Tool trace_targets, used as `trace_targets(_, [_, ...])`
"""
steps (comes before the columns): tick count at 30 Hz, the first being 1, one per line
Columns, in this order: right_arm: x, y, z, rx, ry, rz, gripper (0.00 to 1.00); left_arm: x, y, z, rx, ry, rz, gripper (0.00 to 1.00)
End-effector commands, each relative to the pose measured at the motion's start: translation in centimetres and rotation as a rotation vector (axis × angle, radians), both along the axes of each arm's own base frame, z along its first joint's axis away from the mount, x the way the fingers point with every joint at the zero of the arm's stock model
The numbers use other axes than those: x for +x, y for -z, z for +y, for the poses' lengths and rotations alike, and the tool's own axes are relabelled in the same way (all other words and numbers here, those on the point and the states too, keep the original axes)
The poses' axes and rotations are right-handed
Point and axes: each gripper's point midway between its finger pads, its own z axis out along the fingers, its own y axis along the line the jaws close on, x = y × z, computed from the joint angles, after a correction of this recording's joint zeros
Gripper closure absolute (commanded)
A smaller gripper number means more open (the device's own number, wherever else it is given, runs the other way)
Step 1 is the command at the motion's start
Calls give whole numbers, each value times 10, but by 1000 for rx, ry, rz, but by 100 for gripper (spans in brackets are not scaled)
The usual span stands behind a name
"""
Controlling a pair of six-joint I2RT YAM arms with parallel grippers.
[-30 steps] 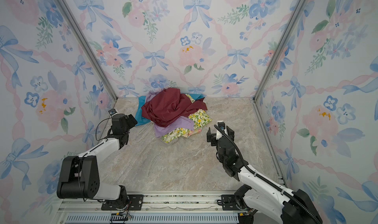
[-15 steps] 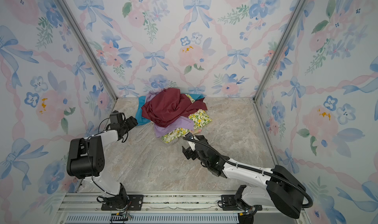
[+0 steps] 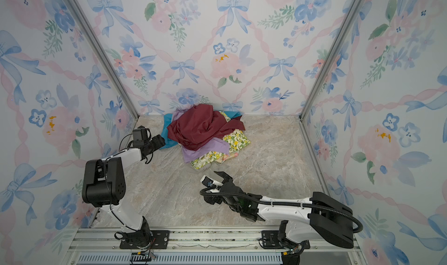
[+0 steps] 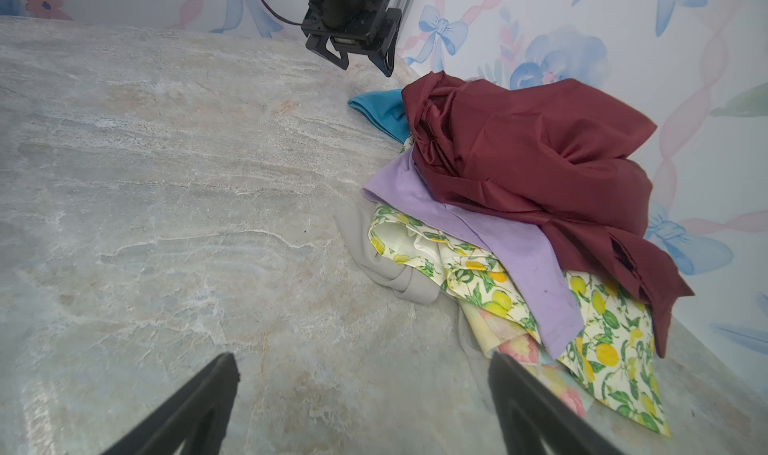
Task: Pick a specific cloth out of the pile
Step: 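Move the left gripper to the turquoise shirt while the right gripper swings toward the pile, then lower the left gripper and grasp the turquoise shirt's edge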
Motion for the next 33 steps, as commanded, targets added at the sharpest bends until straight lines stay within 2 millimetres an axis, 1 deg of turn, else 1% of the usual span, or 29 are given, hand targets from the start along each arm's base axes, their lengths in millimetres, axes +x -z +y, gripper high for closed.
trace_targets(1, [-5, -22, -1, 36, 2, -81, 3, 0, 8, 5, 75, 15, 65, 20])
trace_targets(3, [-8, -25, -3, 46, -2, -95, 3, -1, 10, 9, 99, 16, 87, 21])
trace_targets(5, [-11, -29, -3, 61, -14, -117, 3, -2, 15, 9, 109, 30, 104, 21])
trace_targets(9, [-16, -31, -1, 69, -29, -141, 3, -4, 32, 0, 126, 80, 158, 22])
trace_targets(11, [-19, -31, 1, 71, -42, -156, 3, -4, 34, -4, 134, 91, 167, 23])
trace_targets(14, [-22, -33, 1, 83, -54, -175, 3, 0, 35, -8, 148, 95, 167, 23])
trace_targets(18, [-26, -38, 0, 108, -64, -185, 3, 9, 29, -12, 136, 94, 147, 23])
trace_targets(21, [-27, -39, 0, 121, -69, -171, 3, 13, 30, -15, 152, 105, 160, 23])
trace_targets(26, [-22, -37, 3, 127, -64, -107, 3, 11, 36, -11, 193, 113, 184, 23])
trace_targets(33, [-2, -33, -1, 192, -38, 59, 3, 7, 50, -7, 220, 122, 220, 25])
